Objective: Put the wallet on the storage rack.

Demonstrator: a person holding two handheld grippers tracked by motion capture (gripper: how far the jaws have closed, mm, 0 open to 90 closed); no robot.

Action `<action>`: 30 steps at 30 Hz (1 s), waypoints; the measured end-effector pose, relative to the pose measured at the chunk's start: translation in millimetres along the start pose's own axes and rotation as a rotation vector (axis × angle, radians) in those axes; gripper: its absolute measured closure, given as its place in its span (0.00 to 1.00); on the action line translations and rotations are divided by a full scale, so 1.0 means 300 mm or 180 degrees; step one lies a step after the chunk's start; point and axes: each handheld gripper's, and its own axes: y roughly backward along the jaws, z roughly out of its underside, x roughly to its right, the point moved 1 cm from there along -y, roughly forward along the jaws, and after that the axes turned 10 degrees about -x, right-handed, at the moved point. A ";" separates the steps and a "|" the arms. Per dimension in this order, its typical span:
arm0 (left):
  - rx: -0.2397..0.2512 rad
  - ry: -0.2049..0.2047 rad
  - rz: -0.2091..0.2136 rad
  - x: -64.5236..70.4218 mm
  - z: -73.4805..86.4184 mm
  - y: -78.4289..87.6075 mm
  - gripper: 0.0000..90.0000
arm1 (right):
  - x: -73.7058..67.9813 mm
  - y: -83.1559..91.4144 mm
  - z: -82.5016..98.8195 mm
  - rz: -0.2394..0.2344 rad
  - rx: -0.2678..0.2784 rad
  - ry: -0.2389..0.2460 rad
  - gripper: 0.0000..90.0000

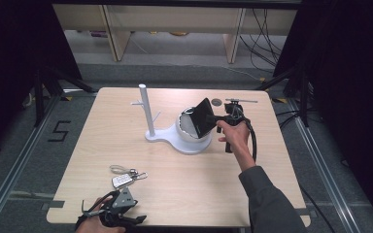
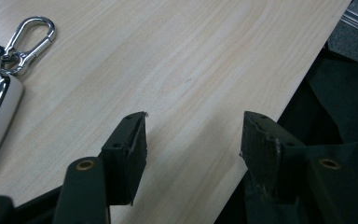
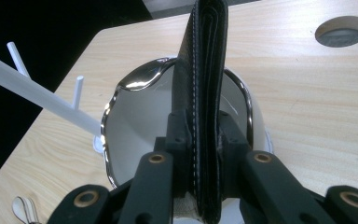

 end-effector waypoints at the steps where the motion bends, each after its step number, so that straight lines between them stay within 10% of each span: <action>1: 0.0001 0.0000 0.0000 0.001 0.000 0.000 0.45 | -0.003 -0.002 0.001 -0.0035 -0.0014 -0.0054 0.87; 12: -0.0019 0.0026 0.0041 0.004 0.001 -0.003 0.45 | 0.010 -0.008 0.001 0.0124 -0.0001 0.0121 0.87; 21: 0.0004 -0.0014 0.0038 0.003 0.000 -0.003 0.45 | -0.001 -0.008 0.006 0.0073 -0.0041 -0.0055 0.86; 27: 0.0009 0.0003 0.0035 0.000 0.001 0.003 0.45 | 0.008 -0.004 -0.011 0.0195 -0.0086 0.0195 0.72; 30: 0.0006 0.0002 0.0041 0.000 0.001 0.003 0.45 | 0.006 -0.001 -0.011 0.0166 -0.0132 0.0078 0.66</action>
